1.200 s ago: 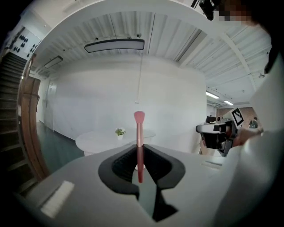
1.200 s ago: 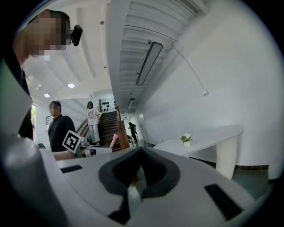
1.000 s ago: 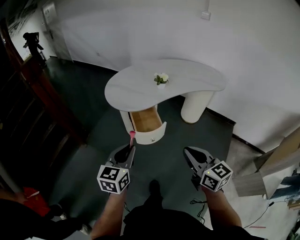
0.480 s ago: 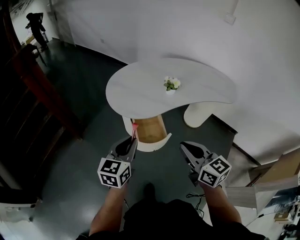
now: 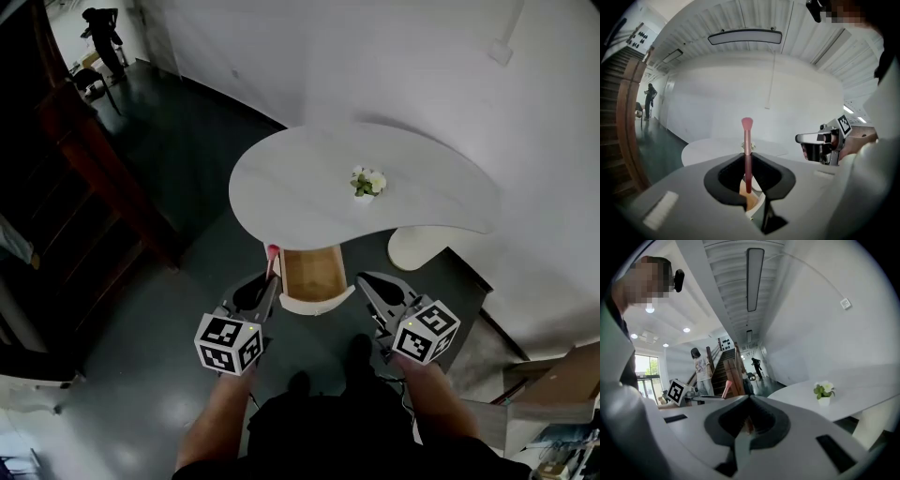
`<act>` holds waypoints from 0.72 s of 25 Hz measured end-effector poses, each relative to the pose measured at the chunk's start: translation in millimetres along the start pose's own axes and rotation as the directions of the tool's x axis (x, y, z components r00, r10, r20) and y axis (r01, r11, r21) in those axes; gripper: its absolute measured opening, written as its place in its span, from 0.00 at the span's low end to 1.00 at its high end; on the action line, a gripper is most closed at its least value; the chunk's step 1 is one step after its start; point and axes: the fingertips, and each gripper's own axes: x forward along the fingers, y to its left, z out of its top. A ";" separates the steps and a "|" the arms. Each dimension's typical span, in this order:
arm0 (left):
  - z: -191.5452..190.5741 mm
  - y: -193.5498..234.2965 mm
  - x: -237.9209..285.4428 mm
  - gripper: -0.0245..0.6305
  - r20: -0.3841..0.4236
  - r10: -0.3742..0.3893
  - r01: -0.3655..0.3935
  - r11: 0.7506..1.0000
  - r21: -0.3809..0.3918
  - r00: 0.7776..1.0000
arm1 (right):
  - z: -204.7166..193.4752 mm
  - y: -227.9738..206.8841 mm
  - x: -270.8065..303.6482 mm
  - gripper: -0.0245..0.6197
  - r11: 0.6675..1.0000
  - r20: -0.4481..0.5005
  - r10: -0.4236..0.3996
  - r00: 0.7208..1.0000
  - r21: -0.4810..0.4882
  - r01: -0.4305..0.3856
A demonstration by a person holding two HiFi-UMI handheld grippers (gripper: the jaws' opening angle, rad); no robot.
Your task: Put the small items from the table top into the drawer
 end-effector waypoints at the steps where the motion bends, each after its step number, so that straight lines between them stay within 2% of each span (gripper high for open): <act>1: 0.6 1.7 5.5 0.12 0.000 0.013 -0.013 1.000 -0.013 1.000 | 0.9 -6.5 5.6 0.05 1.000 -0.005 0.023 1.000 0.001 -0.023; 5: 5.5 7.3 32.9 0.12 0.005 0.100 -0.099 0.994 -0.039 0.995 | 5.0 -41.9 27.1 0.05 0.992 -0.029 0.125 0.992 0.001 -0.125; 9: 8.7 0.2 63.1 0.12 -0.005 0.196 -0.196 0.979 -0.063 0.981 | 10.5 -85.4 42.2 0.05 0.977 -0.069 0.214 0.974 0.017 -0.213; 12: 12.1 -13.2 83.5 0.12 -0.006 0.249 -0.249 0.966 -0.076 0.968 | 14.6 -113.3 47.6 0.05 0.958 -0.099 0.286 0.953 0.028 -0.284; 15: 11.9 -23.2 93.3 0.12 -0.011 0.330 -0.329 0.937 -0.116 0.944 | 14.8 -131.5 54.2 0.05 0.931 -0.138 0.365 0.921 0.037 -0.364; 18: 9.4 -32.8 105.2 0.12 -0.031 0.359 -0.360 0.924 -0.128 0.933 | 17.3 -143.6 56.5 0.05 0.915 -0.155 0.403 0.902 0.035 -0.402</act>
